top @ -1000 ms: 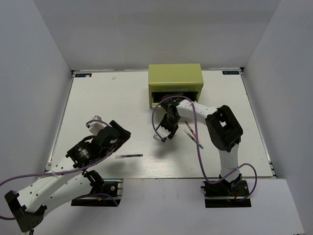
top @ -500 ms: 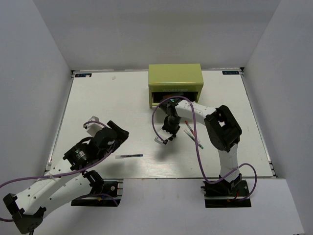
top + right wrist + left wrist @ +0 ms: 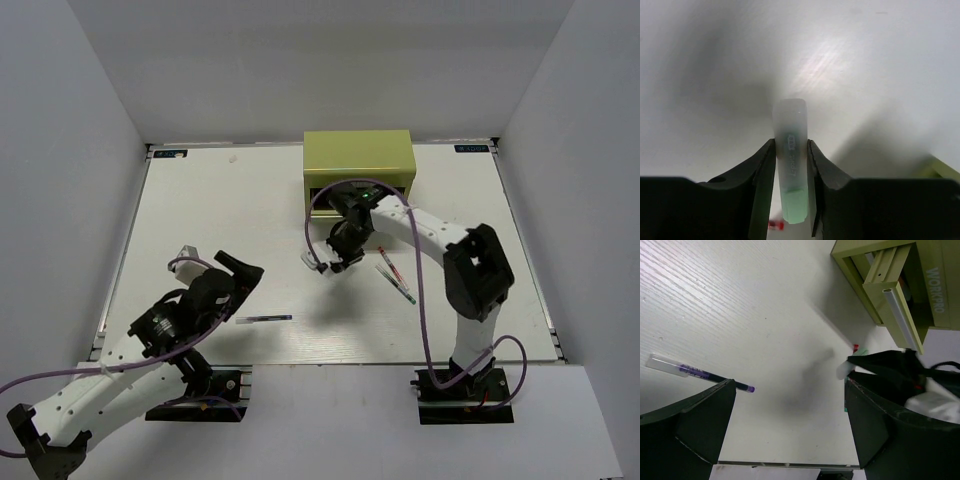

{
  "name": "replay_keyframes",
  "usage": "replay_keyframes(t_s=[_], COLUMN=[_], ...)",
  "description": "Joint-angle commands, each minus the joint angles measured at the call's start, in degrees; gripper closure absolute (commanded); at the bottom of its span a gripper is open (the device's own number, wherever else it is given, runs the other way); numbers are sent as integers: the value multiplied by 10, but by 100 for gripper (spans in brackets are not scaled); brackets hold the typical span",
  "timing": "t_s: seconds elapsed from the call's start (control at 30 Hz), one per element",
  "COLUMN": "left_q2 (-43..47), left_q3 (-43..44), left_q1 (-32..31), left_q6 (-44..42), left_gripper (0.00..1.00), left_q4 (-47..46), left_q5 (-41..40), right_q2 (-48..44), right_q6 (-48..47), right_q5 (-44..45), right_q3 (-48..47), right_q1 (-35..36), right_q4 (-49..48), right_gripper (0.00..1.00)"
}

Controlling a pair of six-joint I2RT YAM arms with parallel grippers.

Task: Sort the stationery into containers
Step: Pick up the pen from the center of the board, then place the pen in the drawer.

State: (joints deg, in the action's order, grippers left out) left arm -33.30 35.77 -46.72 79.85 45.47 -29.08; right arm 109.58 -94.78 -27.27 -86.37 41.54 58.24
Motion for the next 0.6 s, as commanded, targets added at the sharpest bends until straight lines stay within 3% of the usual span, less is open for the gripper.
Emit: replay_keyframes(t_s=[0.0, 0.23, 0.57], left_q2=[7, -41, -83], left_q3=[-3, 4, 17], left_q1=[2, 2, 2], left_q6=[35, 62, 67], left_gripper=[1, 1, 1], left_q4=[-14, 11, 16], left_q5=[-5, -5, 5], right_q2=[-81, -148, -134], right_q6=[161, 345, 399], right_q5=[-46, 64, 179], right_q3=[-36, -24, -22], right_q1=[-1, -13, -65], right_q4=[-79, -270, -363], right_gripper=[91, 92, 92])
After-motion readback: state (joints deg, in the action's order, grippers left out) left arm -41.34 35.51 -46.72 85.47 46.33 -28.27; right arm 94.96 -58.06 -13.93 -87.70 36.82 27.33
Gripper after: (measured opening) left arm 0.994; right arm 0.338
